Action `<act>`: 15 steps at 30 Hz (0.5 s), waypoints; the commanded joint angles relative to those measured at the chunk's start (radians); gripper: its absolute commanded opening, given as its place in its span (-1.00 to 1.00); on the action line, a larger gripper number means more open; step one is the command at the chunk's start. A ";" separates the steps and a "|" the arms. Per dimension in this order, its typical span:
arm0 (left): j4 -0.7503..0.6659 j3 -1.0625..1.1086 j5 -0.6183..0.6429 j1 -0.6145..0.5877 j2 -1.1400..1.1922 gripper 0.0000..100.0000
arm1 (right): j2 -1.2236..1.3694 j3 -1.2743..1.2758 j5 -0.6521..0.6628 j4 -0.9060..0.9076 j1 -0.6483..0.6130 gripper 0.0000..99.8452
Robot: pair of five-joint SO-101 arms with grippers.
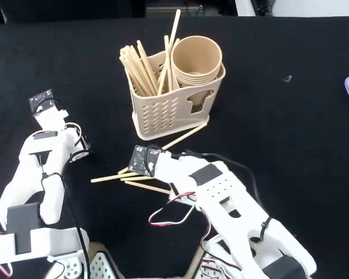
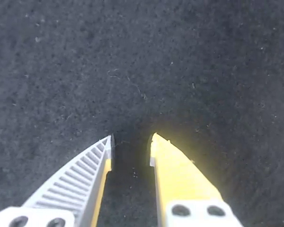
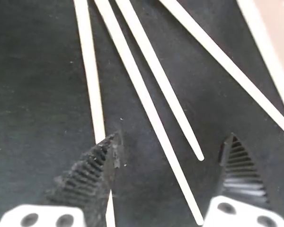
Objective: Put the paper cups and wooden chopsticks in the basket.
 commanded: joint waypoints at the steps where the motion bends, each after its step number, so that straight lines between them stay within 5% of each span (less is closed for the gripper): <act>1: -0.012 0.004 0.008 -0.028 -0.012 -0.73 | 0.008 -0.025 -0.002 0.008 -0.017 -0.35; 7: -0.012 0.004 0.008 -0.028 -0.012 -0.73 | 0.001 -0.087 -0.130 0.203 -0.157 -0.35; 15: -0.012 0.004 0.008 -0.028 -0.012 -0.73 | 0.061 -0.031 -0.163 -0.025 -0.187 -0.35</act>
